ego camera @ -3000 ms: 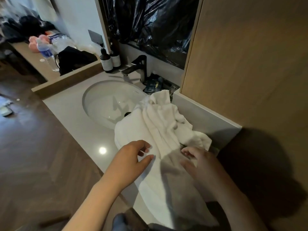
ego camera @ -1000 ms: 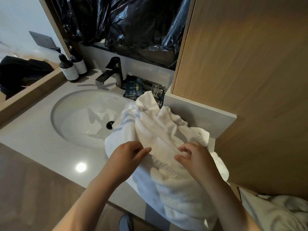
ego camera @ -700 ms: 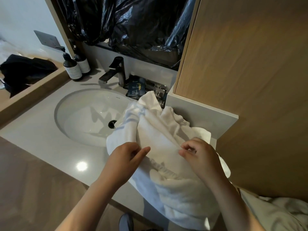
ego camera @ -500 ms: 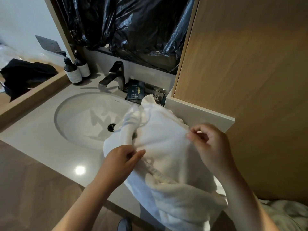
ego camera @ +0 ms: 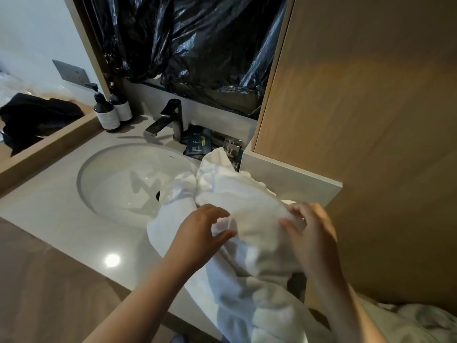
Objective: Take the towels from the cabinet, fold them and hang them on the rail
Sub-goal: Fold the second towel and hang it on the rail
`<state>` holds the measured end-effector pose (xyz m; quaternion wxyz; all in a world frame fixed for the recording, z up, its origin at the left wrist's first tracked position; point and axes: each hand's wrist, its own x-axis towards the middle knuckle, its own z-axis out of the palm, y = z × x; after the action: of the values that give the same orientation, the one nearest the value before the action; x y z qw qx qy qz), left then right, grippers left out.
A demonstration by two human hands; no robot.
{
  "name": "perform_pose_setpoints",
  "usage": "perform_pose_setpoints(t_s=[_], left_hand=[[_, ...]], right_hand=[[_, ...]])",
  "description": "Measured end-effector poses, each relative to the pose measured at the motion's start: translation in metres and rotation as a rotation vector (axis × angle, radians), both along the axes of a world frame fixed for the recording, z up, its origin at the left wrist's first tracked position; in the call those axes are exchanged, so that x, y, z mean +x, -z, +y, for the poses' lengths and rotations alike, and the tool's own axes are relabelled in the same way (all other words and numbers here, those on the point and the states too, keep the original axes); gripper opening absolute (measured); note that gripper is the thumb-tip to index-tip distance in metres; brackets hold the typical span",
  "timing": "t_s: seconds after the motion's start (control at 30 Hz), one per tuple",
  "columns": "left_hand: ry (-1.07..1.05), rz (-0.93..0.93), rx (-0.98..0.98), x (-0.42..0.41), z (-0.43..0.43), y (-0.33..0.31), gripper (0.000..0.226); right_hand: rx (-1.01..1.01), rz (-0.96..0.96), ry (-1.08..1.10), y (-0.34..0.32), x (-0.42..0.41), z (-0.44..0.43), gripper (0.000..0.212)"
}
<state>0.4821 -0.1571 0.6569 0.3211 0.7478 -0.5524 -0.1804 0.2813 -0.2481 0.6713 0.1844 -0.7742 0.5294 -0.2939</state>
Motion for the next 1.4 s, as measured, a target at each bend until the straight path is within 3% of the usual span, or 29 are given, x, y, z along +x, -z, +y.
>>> perform_pose_setpoints(t_s=[0.07, 0.17, 0.23, 0.5, 0.67, 0.83, 0.93, 1.03, 1.13, 1.33, 1.4], left_hand=[[0.035, -0.006, 0.078, -0.007, -0.009, 0.01, 0.034], [0.044, -0.028, 0.184, -0.014, -0.018, 0.019, 0.018], [0.045, -0.014, 0.162, -0.012, -0.02, 0.022, 0.026], [-0.05, 0.114, -0.223, 0.012, -0.028, -0.051, 0.018], [-0.09, 0.109, -0.5, 0.023, -0.047, -0.123, 0.015], [-0.059, 0.018, -0.424, 0.021, -0.061, -0.149, 0.015], [-0.027, -0.01, -0.663, 0.019, -0.071, -0.194, 0.014], [0.013, 0.008, -0.714, 0.019, -0.077, -0.226, 0.013], [-0.016, 0.022, -0.624, 0.014, -0.075, -0.22, 0.012], [0.015, 0.049, -0.907, -0.001, -0.07, -0.242, 0.012], [0.057, 0.097, -0.844, -0.004, -0.073, -0.226, 0.013]], right_hand=[[-0.034, 0.005, 0.001, 0.008, -0.004, 0.006, 0.015], [-0.004, 0.019, -0.026, 0.011, -0.008, 0.005, 0.013], [0.011, -0.007, -0.052, 0.009, -0.011, 0.001, 0.012], [-0.068, -0.187, -0.103, -0.054, 0.006, -0.021, 0.01], [-0.159, -0.416, -0.157, -0.117, 0.023, -0.04, 0.016], [-0.218, -0.339, -0.17, -0.141, 0.03, -0.053, 0.015], [-0.445, -0.501, -0.124, -0.181, 0.027, -0.059, 0.012], [-0.457, -0.457, -0.188, -0.214, 0.028, -0.065, 0.009], [-0.4, -0.434, -0.196, -0.219, 0.026, -0.066, 0.009], [-0.616, -0.593, -0.162, -0.225, 0.018, -0.065, 0.011], [-0.563, -0.511, -0.152, -0.207, 0.011, -0.072, 0.012]])
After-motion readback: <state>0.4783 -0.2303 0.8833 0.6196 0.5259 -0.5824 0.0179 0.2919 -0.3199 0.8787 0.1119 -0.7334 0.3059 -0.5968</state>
